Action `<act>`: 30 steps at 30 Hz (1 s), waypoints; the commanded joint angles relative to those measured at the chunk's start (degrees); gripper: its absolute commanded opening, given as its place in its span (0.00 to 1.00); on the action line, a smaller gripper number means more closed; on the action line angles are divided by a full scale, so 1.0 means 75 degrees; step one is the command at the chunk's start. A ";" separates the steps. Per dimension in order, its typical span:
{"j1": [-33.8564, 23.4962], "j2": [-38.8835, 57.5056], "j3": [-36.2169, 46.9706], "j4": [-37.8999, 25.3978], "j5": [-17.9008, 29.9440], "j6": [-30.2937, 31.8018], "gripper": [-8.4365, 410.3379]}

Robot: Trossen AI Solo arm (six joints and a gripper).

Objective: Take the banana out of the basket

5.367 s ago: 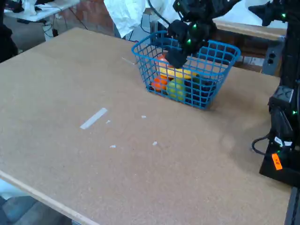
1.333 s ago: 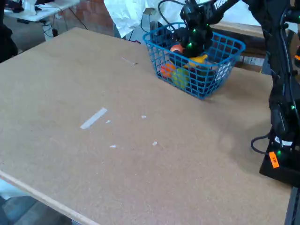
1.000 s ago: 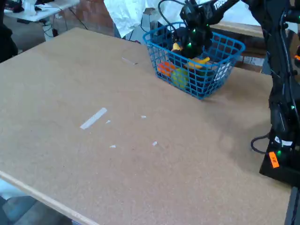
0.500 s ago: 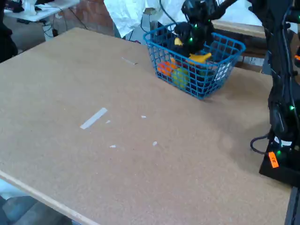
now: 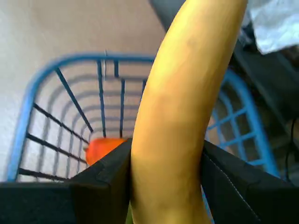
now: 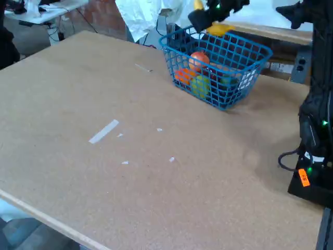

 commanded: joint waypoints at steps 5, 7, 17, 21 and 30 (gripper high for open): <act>0.0475 -0.1335 0.0006 -0.0096 -0.1845 0.0455 0.02; 0.0761 -0.1504 0.0006 -0.0114 -0.2139 0.0452 0.02; 0.2771 -0.2022 0.0006 -0.0146 -0.2157 0.0463 0.02; 0.3488 -0.2031 0.0006 -0.0350 -0.2092 0.0527 0.02; 0.4855 -0.2028 0.0006 -0.1606 -0.1821 0.0023 0.02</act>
